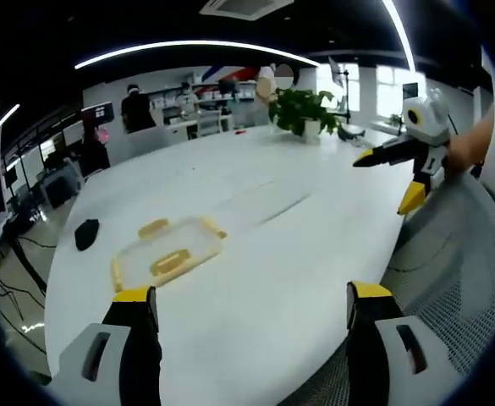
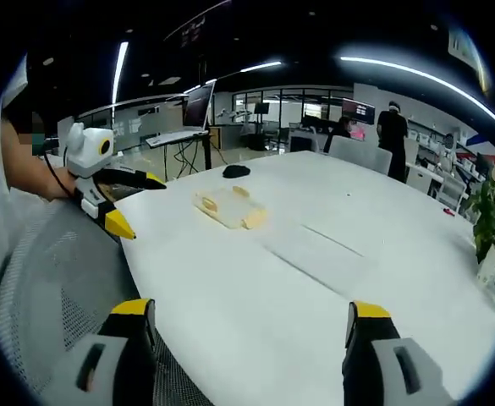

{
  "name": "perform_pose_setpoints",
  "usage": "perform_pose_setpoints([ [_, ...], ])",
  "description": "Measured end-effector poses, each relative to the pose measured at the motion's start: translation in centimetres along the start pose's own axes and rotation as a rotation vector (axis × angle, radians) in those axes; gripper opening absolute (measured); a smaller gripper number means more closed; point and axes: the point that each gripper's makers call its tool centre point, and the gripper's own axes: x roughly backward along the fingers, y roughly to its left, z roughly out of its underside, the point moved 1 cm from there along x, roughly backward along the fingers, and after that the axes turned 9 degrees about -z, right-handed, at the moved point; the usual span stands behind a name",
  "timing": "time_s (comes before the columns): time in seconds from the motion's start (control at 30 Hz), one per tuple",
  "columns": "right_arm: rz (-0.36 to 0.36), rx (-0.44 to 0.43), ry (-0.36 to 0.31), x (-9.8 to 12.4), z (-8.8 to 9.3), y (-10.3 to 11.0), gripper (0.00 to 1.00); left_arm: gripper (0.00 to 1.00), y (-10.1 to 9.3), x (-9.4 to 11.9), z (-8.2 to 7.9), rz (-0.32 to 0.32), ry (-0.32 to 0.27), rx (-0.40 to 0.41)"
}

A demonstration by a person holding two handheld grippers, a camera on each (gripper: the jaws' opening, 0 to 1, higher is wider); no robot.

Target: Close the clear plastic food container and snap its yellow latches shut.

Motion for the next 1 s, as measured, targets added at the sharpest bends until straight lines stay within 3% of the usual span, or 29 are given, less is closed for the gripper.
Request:
perform_pose_setpoints([
  [1.0,0.0,-0.004,-0.006,0.01,-0.18,0.11,0.92,0.9,-0.11,0.11,0.12,0.004,0.007,-0.007],
])
